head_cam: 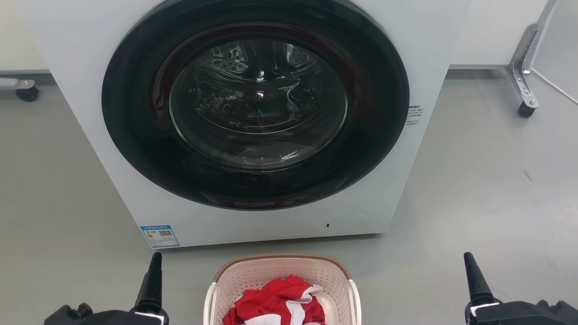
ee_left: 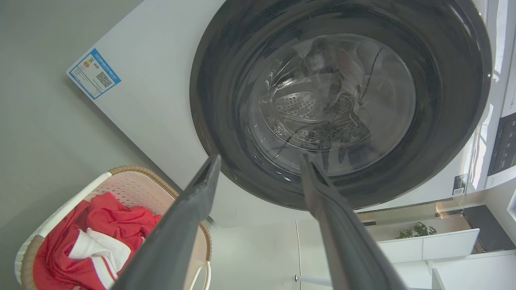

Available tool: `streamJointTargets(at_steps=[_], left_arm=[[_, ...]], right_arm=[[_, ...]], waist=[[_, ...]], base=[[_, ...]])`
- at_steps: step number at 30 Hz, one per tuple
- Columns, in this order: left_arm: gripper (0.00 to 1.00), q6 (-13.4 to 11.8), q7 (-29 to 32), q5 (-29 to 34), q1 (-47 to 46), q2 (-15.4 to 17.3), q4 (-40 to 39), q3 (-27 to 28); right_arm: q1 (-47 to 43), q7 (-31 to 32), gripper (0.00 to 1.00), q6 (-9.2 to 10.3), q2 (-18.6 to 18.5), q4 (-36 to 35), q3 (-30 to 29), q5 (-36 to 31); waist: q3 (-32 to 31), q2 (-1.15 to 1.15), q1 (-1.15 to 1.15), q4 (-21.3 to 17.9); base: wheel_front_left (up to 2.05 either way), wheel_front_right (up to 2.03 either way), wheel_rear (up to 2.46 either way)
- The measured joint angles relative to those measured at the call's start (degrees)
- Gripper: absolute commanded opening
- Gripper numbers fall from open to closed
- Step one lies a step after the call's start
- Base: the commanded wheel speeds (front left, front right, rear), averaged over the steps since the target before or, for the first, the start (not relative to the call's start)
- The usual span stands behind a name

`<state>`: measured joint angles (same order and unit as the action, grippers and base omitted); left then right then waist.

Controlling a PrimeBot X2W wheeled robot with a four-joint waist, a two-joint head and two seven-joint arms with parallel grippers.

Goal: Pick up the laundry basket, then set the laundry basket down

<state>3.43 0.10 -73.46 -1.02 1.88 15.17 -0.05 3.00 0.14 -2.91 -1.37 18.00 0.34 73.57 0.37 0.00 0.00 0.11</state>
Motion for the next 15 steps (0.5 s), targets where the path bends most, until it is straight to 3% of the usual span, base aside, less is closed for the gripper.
streamJointTargets(at_steps=[15], left_arm=[[1.0, -2.53, -3.12, 19.12, 0.01, 2.31, -3.19, -4.54]], right_arm=[[0.9, -3.27, 1.0, 2.45, -1.3, -1.22, 5.23, -16.29]], waist=[[0.22, 0.0, 0.0, 0.14]], base=[[0.0, 0.0, 0.0]])
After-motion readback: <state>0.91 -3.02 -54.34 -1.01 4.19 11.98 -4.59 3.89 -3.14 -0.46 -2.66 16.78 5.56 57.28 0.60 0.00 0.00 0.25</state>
